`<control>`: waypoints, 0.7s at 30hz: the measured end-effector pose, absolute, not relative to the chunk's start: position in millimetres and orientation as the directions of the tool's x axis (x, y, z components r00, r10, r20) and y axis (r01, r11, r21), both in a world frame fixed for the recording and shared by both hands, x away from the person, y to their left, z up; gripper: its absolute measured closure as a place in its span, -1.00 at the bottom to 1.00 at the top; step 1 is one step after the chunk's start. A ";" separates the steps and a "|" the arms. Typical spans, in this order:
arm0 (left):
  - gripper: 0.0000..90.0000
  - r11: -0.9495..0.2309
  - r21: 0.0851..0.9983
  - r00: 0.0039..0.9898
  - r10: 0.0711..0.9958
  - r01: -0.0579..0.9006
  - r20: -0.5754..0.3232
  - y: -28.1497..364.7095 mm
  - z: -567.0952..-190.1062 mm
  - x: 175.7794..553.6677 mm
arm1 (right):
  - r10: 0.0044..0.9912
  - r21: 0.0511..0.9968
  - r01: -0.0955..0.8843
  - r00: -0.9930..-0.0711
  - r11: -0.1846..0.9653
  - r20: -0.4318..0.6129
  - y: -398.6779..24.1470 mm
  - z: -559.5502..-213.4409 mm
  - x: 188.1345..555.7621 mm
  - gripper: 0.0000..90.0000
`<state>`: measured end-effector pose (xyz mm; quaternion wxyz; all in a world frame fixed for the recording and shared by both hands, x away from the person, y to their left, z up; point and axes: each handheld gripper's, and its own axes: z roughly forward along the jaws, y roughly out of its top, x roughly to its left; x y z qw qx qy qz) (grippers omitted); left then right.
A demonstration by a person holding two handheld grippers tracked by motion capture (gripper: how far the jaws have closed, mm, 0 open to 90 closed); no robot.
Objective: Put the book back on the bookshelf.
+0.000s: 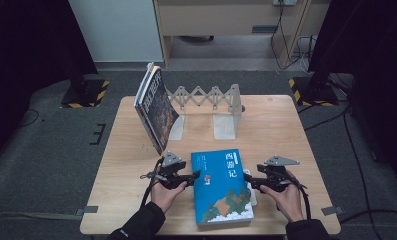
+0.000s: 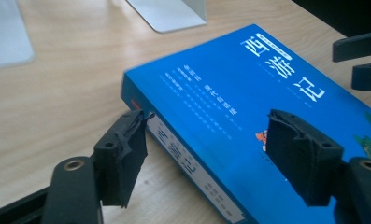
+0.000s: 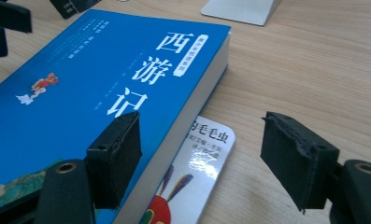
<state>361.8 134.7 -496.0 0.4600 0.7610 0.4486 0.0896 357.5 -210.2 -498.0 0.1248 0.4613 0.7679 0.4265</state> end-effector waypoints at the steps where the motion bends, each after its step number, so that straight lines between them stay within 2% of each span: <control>1: -0.41 -0.169 0.774 0.578 0.763 0.611 -0.289 134.5 -498.6 362.7 | 0.812 0.769 0.603 -0.548 0.215 0.202 -209.4 -498.2 357.6 -0.35; 6: -0.46 -0.190 0.734 0.573 0.758 0.651 -0.312 132.2 -510.9 366.2 | 0.800 0.760 0.619 -0.550 0.198 0.239 -204.1 -499.5 356.0 -0.34; 13: -0.70 -0.149 0.727 0.596 0.692 0.670 -0.408 125.0 -526.2 368.5 | 0.785 0.739 0.637 -0.564 0.218 0.255 -195.4 -504.5 355.4 -0.33; 15: -0.81 -0.148 0.724 0.595 0.690 0.674 -0.413 122.1 -528.3 368.6 | 0.783 0.737 0.642 -0.563 0.213 0.264 -193.8 -505.6 355.5 -0.33; 21: -0.96 -0.114 0.712 0.577 0.679 0.693 -0.453 120.0 -535.8 371.1 | 0.779 0.732 0.652 -0.557 0.195 0.288 -191.3 -507.9 355.7 -0.34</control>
